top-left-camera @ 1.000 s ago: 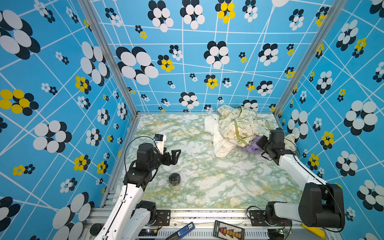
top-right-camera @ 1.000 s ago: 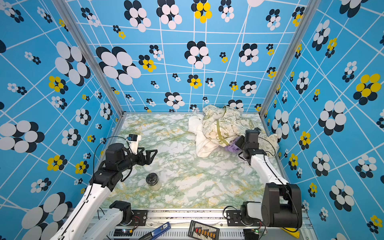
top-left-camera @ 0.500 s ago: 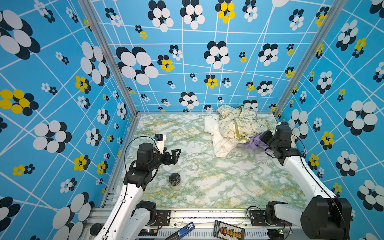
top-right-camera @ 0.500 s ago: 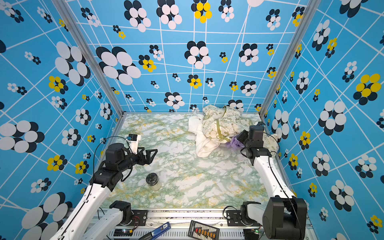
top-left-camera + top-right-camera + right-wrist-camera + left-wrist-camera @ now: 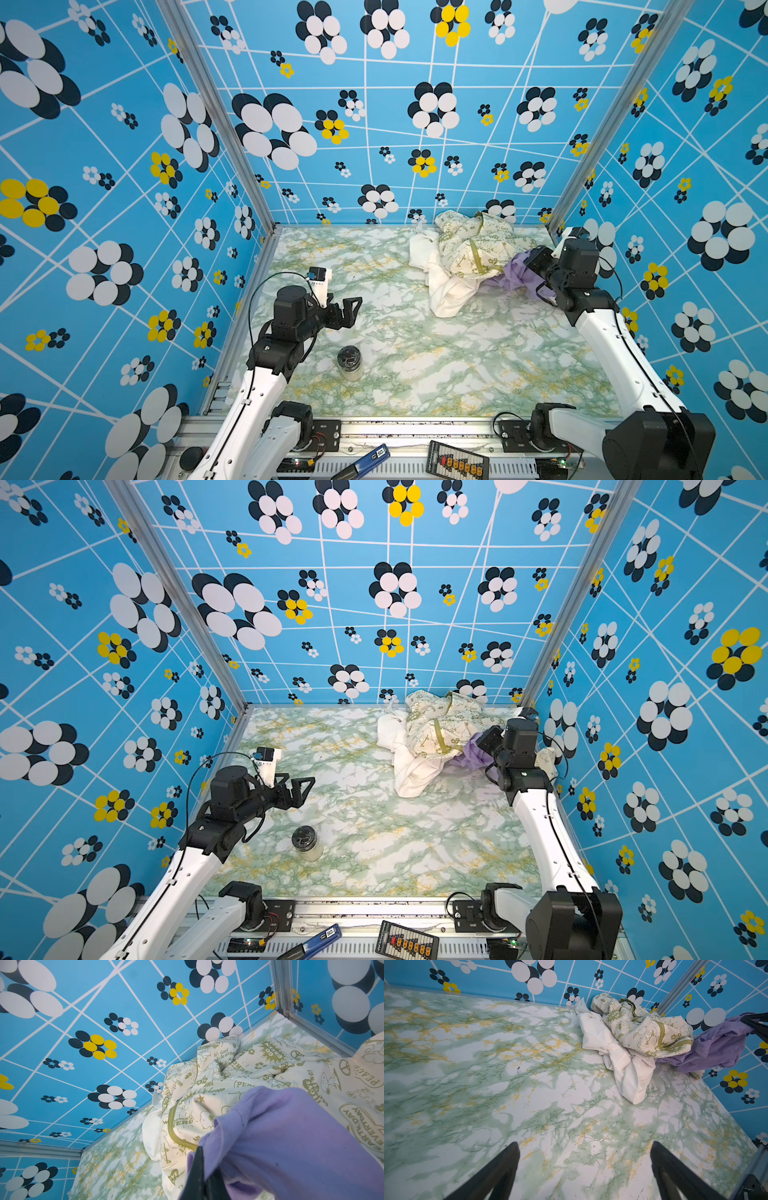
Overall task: Pick out a specific cloth from the pile
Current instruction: 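Lift the purple cloth with the right gripper, pulling it out of the pile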
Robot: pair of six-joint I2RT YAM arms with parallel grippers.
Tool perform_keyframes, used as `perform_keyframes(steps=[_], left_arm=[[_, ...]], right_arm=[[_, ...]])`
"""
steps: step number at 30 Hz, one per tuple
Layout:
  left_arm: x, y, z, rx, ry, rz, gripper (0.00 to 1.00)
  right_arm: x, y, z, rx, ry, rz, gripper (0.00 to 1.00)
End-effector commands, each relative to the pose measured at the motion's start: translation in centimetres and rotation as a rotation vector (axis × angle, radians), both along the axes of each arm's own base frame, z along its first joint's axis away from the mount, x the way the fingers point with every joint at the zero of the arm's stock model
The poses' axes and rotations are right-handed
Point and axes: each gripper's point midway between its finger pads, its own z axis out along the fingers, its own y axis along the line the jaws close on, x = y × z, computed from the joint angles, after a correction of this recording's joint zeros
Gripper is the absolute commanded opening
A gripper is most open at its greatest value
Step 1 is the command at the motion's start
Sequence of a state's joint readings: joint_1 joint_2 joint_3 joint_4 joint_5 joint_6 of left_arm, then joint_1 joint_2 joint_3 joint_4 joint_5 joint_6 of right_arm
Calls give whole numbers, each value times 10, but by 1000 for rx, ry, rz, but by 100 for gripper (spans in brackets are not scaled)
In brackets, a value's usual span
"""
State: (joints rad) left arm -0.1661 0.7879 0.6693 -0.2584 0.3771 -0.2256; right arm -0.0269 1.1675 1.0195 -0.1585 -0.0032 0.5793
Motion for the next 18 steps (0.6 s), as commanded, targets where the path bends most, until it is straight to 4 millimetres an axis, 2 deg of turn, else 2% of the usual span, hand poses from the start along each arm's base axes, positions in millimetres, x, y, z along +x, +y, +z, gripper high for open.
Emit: perform_keyframes(steps=[1,9,18], left_arm=[[1,-2,17,-16,-50,2,99],[1,-2,18,-21,-52,5,99],[1,-2,19,-26,-54,4,99]], right_arm=[[-5,2,63,-35,-162,24,0],[-10,7,106,-55,-246,56,0],[-11,17,142,-80,-301,105,0]])
